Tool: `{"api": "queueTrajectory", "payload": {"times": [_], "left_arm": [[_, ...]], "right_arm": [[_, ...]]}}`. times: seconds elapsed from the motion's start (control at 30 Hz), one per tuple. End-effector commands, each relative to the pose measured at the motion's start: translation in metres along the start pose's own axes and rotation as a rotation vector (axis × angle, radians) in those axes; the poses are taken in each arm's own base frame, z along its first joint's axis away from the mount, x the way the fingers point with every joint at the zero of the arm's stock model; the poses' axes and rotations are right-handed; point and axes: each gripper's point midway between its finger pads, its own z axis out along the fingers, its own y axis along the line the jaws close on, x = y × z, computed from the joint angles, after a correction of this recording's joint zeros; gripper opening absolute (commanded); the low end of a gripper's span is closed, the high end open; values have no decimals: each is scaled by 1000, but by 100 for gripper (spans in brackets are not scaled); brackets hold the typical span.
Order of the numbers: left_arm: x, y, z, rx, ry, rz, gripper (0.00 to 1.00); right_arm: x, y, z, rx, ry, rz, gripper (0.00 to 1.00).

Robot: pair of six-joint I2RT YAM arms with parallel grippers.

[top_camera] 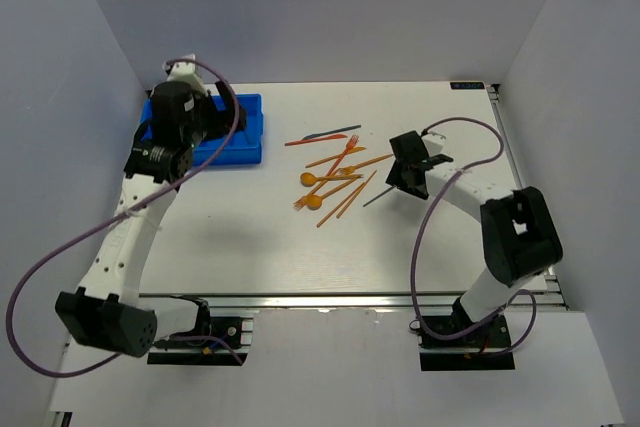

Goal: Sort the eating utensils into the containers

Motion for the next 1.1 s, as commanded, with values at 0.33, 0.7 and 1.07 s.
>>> {"api": "queueTrajectory", "payload": {"times": [0.33, 0.7, 1.07], "left_arm": [[85, 8, -6, 84, 137, 53, 98], [113, -41, -2, 193, 215, 3, 98], [202, -243, -55, 880, 324, 3, 98]], "right_arm": [[-8, 5, 71, 161, 70, 85, 48], [-14, -6, 40, 97, 49, 53, 0], [-38, 112, -154, -1013, -163, -4, 0]]}}
